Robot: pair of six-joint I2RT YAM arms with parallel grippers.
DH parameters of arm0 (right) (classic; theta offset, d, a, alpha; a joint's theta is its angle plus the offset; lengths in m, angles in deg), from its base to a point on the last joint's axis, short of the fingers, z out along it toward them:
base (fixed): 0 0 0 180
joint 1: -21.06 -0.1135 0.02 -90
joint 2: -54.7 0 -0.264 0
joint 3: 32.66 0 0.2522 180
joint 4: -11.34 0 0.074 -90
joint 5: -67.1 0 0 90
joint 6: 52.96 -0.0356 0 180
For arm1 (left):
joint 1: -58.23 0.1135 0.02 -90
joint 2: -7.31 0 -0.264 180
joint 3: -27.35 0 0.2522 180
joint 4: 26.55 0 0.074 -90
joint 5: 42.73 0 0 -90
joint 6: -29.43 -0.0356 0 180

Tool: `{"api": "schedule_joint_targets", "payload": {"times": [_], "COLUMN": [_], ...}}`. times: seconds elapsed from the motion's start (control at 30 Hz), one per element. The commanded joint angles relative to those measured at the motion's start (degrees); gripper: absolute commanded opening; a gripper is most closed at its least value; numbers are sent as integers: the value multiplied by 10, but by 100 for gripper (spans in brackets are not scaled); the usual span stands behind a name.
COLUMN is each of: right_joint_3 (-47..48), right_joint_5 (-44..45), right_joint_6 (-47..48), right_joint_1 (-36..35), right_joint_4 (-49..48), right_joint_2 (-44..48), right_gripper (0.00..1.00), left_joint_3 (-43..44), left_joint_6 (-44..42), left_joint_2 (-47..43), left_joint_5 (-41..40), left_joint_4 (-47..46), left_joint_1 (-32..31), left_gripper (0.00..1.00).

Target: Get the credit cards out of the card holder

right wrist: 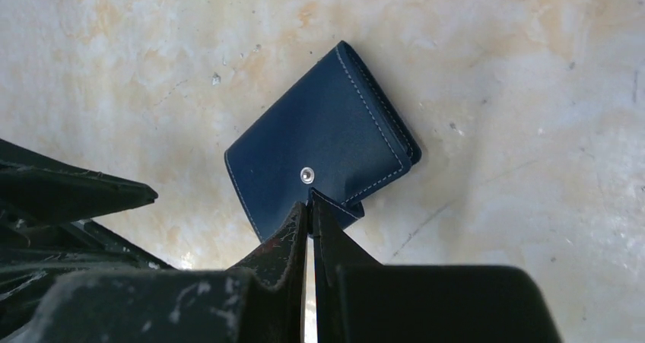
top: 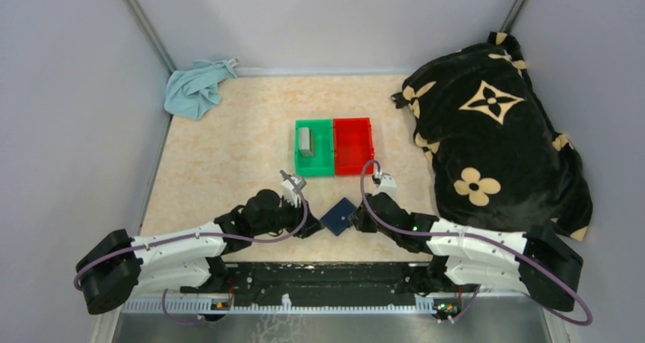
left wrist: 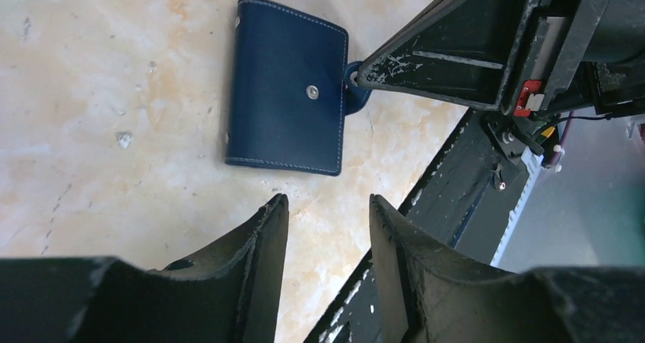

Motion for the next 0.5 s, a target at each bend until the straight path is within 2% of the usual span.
{"api": "schedule_joint_targets", "payload": {"times": [0.0,0.1,0.27,0.47], "right_joint_3": [-20,13,104,127], "right_joint_5": [25,34,35,23], "right_joint_6": [-40,-11,48,65], "right_joint_1": [1,1,2,4], "right_joint_4": [-29,8,65,41], "right_joint_2": [69,94,49,24], "right_gripper": [0,0,0,0], "left_joint_3": [37,57,70,59], "left_joint_6": [-24,-37,-33,-31], "left_joint_2": [29,27,18,-17], "left_joint_5": [32,16,9,-4], "left_joint_4": [-51,-44,-44,-15], "left_joint_1": [-2,-2,-2,-2], "left_gripper": [50,51,56,57]}}
